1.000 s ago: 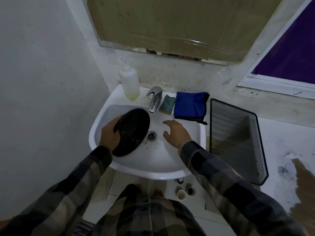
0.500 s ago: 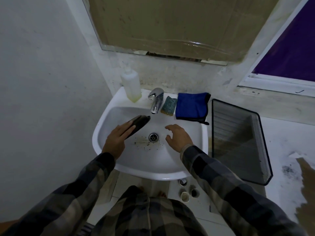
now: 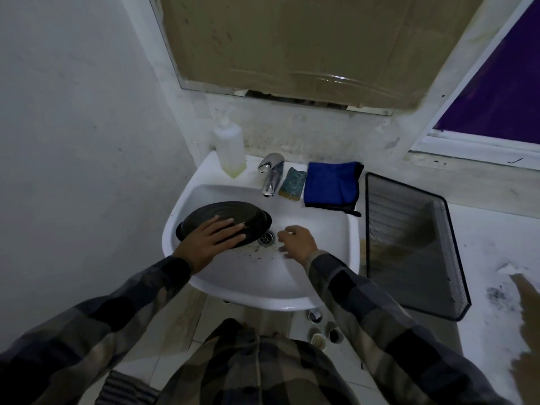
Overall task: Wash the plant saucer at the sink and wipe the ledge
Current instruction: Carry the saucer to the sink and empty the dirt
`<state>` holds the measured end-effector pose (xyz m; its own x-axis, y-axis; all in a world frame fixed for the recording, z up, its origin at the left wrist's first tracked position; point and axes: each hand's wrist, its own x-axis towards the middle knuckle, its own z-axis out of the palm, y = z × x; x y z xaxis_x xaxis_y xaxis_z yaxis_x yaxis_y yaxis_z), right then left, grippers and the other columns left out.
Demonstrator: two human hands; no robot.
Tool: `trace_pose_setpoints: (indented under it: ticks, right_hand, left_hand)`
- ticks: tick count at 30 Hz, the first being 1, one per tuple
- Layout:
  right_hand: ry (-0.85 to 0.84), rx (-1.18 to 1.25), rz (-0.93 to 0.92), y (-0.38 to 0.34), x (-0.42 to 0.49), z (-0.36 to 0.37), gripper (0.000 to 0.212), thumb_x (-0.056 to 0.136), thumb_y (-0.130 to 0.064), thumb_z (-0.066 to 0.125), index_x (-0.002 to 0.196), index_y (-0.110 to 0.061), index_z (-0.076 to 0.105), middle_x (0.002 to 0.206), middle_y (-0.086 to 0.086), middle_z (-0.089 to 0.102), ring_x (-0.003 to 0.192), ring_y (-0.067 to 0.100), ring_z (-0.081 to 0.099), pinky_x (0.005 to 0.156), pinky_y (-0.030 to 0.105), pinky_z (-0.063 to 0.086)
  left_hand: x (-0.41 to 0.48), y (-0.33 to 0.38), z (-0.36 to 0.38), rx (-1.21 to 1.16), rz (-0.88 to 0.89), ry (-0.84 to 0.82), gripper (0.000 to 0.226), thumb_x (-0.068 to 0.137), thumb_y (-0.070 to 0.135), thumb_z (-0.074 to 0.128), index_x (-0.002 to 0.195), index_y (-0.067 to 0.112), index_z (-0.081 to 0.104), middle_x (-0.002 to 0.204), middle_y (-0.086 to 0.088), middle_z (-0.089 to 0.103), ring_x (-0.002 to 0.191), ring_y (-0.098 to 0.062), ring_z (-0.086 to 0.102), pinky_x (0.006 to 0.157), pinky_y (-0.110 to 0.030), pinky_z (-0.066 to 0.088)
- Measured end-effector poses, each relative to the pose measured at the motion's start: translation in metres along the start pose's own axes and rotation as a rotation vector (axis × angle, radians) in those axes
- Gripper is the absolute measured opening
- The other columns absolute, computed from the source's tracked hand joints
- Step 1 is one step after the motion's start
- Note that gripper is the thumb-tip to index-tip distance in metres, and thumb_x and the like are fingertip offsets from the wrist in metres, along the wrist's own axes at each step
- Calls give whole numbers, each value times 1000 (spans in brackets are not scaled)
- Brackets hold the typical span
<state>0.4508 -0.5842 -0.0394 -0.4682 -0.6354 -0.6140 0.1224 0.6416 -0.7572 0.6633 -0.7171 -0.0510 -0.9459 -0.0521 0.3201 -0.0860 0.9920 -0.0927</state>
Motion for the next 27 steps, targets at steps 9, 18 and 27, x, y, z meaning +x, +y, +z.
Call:
trace_pose_setpoints:
  ticks: [9,18,27]
  right_hand:
    - [-167,697,283,-14,-6,22,27,96,1,45,121,9,49,108,24,58,86,31,61,82,38,49]
    - [-135,436,174,-13,-5,16,36,96,2,43,132,6,42,116,24,57,79,27,63,66,38,53]
    - [-133,476,152,-14,-10,3,28,97,5,37,122,1,47,113,24,57,88,33,63,79,46,52]
  left_hand:
    - [-2,15,8,-170,-23,-79,86,78,-8,44,150,28,16,144,-6,41,130,-29,40,113,-43,29]
    - [25,15,2,-418,-738,-153,78,91,60,24,151,13,10,160,-7,4,145,-24,17,115,-31,10]
    - [51,29,12,-450,-803,-275,73,90,47,21,151,9,8,159,-10,4,147,-25,5,120,-37,3]
